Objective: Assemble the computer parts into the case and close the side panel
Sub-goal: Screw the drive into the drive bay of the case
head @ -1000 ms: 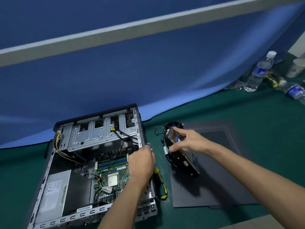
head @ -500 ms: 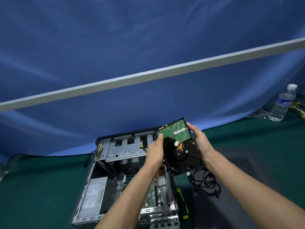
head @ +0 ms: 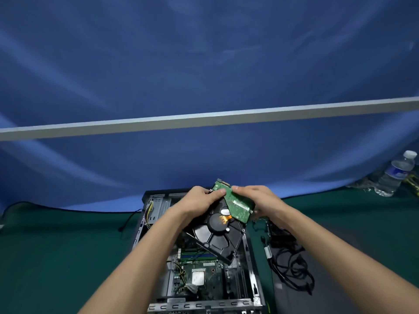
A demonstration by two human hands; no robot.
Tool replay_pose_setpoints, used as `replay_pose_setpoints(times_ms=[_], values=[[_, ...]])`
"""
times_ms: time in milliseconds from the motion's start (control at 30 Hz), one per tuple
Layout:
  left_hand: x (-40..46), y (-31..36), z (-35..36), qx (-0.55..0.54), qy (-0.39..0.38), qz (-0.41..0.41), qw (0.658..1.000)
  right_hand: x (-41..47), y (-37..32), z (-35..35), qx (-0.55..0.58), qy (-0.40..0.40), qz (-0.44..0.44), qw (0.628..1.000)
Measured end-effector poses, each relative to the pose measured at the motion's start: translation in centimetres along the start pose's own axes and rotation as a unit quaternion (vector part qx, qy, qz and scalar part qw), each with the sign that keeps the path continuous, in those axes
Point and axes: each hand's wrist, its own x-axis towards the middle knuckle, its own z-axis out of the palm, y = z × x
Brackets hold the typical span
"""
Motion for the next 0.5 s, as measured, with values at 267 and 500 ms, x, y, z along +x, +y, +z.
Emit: replay_pose_setpoints(times_ms=[267,500], values=[[2.1,-4.5,-6.7,-0.477,-0.095,-0.100,0.868,1.8,-0.9,5.0,0.221,0.123,0.045,0.966],[4.0,-6.3,-3.9,-0.628,0.015,-0.118,0.769,1.1,0.0,8.8,0.237,0.022,0.089,0.967]])
